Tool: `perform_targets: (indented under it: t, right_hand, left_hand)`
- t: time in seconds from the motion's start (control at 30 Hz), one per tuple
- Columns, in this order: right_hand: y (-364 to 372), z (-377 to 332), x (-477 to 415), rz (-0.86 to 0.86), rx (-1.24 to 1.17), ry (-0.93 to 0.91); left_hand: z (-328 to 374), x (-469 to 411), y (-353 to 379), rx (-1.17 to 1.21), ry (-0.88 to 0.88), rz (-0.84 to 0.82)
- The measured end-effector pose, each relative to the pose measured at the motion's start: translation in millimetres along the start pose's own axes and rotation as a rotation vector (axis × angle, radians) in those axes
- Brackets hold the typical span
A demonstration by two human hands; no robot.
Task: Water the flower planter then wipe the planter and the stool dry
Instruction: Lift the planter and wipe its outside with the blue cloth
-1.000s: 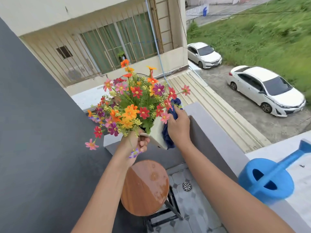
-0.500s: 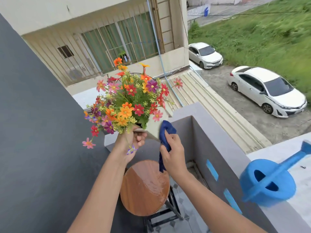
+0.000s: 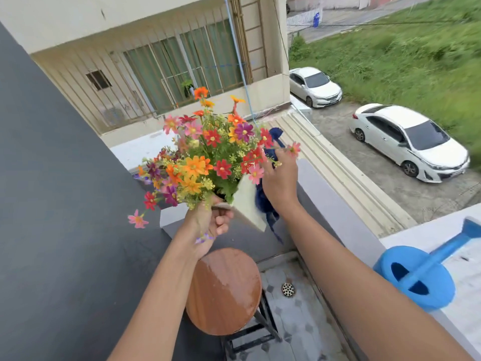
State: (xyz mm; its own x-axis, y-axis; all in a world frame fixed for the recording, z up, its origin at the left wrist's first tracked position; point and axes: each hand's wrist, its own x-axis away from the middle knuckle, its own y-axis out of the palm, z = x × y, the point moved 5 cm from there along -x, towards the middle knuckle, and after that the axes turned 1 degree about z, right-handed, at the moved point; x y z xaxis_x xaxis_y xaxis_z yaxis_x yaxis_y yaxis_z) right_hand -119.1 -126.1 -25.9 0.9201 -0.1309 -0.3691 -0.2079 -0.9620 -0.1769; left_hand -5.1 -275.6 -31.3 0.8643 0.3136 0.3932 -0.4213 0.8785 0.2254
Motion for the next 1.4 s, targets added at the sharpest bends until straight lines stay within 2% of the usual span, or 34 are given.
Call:
perform_targets:
  t: [0.07,0.17,0.3,0.4,0.5,0.67,0.77,0.9,0.93,1.07,1.13,1.23,1.3,1.4]
  right_hand:
    - [-4.0,17.9,0.7,0.036,0.053,0.075]
    - [4.8,24.5,26.9,0.003,0.060,0.114]
    - [14.2,9.2,75.4,-0.041,-0.006,0.027]
    - [11.1,-13.9,91.9,-0.056,-0.154,-0.019]
    - [10.1,-25.9,86.1,-0.076,-0.242,0.025]
    - [-11.9,-14.7,36.2,-0.036,-0.172,-0.023]
    - [-24.1,4.0,-5.6,-0.155,-0.167,0.149]
    - [-28.9,8.1,-22.6,-0.519,-0.225,0.352]
    - [-28.4,7.7,-22.2,-0.562,-0.255,0.402]
    - [-33.7,-0.2,-28.6,-0.531,-0.184,0.400]
    - [-34.6,-0.2,-24.2,-0.584,-0.226,0.448]
    - [-32.7,-0.3,-12.6,-0.681,-0.262,0.421]
    - [-32.4,6.3,-6.6,-0.659,-0.272,0.440]
    - [-31.2,14.0,1.2,-0.539,-0.204,0.507]
  left_hand:
    - [2.9,1.0,-0.7,0.033,0.000,-0.004]
    - [3.7,-3.5,1.3,0.035,0.010,0.016]
    - [4.1,-10.9,-1.6,-0.018,0.025,0.042]
    - [2.2,-11.9,-7.0,-0.043,0.046,0.041]
    - [-1.2,-12.0,-3.1,-0.104,0.037,0.056]
    - [3.8,-7.1,-12.1,-0.149,-0.030,-0.018]
    - [7.7,-4.1,-23.7,-0.195,-0.038,-0.076]
    - [13.3,-7.0,-29.4,-0.306,-0.061,-0.102]
    - [15.7,-7.5,-30.3,-0.339,-0.061,-0.116]
    - [26.9,-4.6,-31.8,-0.458,-0.058,-0.201]
    - [30.7,-4.9,-33.4,-0.500,-0.042,-0.202]
    - [33.1,-10.0,-41.9,-0.499,-0.003,-0.157]
    - [32.6,-14.5,-48.1,-0.485,0.008,-0.119]
    - [30.5,-16.0,-51.9,-0.484,0.020,-0.082]
